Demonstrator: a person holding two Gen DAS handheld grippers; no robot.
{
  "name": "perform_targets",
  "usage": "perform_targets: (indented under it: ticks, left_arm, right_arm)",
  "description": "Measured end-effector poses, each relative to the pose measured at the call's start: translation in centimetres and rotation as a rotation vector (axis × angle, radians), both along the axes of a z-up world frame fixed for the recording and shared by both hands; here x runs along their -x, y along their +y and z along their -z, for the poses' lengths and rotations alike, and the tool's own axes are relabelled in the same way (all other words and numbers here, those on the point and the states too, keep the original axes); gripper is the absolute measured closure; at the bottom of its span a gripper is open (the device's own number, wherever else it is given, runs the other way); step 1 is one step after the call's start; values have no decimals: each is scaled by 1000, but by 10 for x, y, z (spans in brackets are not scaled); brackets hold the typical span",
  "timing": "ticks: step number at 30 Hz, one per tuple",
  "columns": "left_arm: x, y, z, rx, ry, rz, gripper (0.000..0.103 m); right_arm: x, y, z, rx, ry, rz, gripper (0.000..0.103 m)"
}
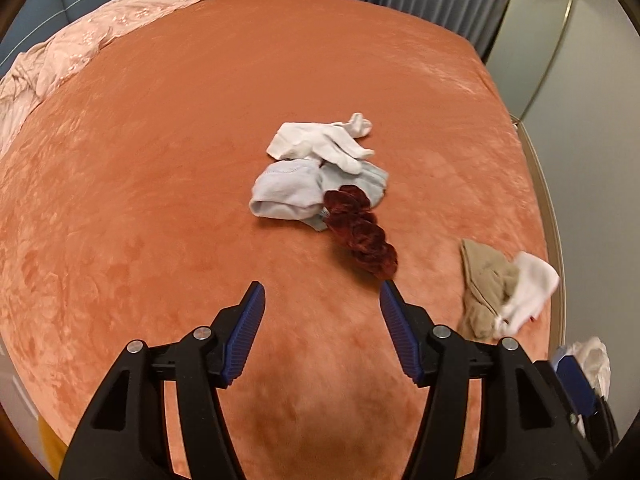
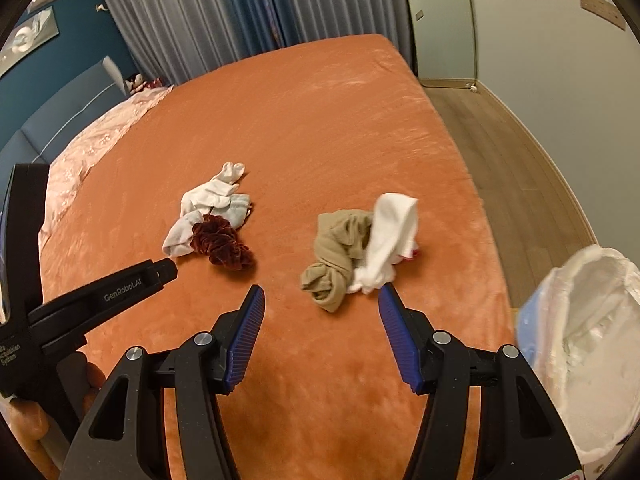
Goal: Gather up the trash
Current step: 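Grasp the dark red scrunchie with the left tool while the right tool grasps the beige sock, then carry the scrunchie and beige sock over the bin and open both tools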
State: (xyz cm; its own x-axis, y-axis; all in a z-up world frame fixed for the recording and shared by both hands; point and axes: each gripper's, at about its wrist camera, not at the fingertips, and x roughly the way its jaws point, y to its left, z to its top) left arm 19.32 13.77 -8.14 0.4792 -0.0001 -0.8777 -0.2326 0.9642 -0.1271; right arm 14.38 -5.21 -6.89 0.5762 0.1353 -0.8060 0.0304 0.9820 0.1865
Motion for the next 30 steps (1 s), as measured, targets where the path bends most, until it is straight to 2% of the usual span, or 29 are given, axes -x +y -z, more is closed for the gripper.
perform_targets:
  ticks: [9,12,14,17,18,19,21,26,28,30]
  left_arm:
    - [-49,0,31,14,64,-23,46]
    - [-61,-3,38,19,81,-18,47]
    - [-69,-8,44,20,94,-6,47]
    - [-77,-15,50,12,104,20,57]
    - [-78,-17,52,16,111,34,68]
    - [-80,-18,54,16,118,42,78]
    - [-80,-20,57,10,126,52,86]
    - [-73,-20,47,-19,97,53,91]
    - [-65,-18,39,-16,81,55,92]
    - [-57,-15,29,-7,63,53,92]
  right_arm:
    - [-46,17,39,6,64,-6,45]
    - [-57,18,50,12,84,-3,48]
    - [-63,17,58,9,102,0,53]
    - [-66,16,63,27,102,3,54]
    - [-67,16,64,29,101,1,55]
    - [-67,16,65,38,101,-1,59]
    - [-68,16,66,56,101,-9,68]
    - [-67,12,62,53,106,-23,94]
    - [-65,11,57,34,105,-31,98]
    - [-60,12,49,18,94,-40,98]
